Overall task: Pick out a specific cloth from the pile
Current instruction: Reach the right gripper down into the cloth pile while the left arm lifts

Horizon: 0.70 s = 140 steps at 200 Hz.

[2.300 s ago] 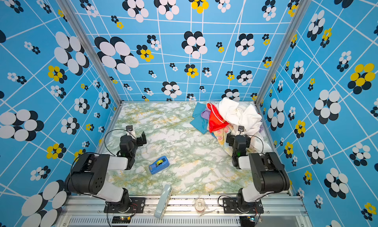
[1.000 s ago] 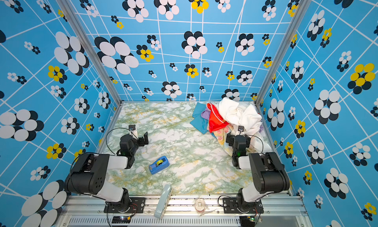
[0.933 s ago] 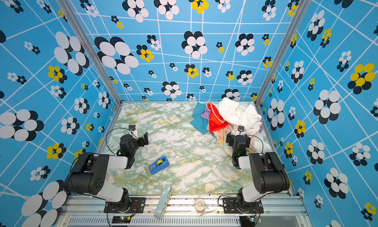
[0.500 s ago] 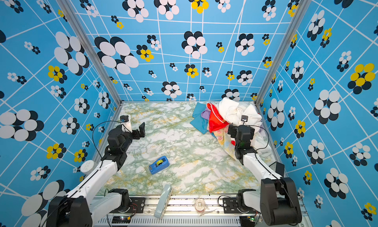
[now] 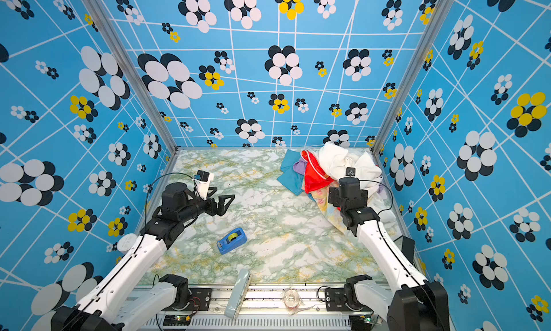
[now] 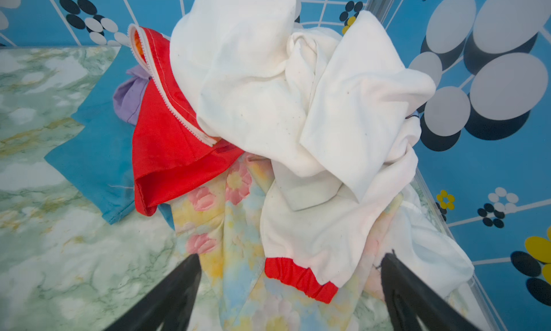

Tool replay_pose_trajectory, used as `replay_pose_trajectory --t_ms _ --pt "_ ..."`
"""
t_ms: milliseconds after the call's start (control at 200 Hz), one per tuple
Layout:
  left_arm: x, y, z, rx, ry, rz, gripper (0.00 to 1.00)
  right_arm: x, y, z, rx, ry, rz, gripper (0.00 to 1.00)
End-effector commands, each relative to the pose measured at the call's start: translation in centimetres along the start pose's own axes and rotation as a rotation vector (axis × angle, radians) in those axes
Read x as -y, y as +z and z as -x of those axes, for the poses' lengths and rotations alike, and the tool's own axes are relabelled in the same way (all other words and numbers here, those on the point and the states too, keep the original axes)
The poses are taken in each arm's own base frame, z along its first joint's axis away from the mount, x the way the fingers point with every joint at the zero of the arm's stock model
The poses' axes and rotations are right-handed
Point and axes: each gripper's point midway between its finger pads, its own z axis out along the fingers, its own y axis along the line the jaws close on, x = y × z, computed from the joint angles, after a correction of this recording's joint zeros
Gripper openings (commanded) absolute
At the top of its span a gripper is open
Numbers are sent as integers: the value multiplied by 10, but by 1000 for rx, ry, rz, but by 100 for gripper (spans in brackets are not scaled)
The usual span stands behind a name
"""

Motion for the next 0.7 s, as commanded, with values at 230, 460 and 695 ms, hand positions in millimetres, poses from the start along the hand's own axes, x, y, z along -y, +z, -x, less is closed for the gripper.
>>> replay_pose_trajectory --t_ms 230,460,695 --pt "42 5 -11 -85 -33 -191 99 -38 8 -30 -254 -27 134 83" --pt "47 13 -16 -131 -51 -222 99 -53 34 -48 -366 -43 135 73" --pt "42 16 -19 -128 -51 -194 99 -70 55 -54 -438 -38 157 57"
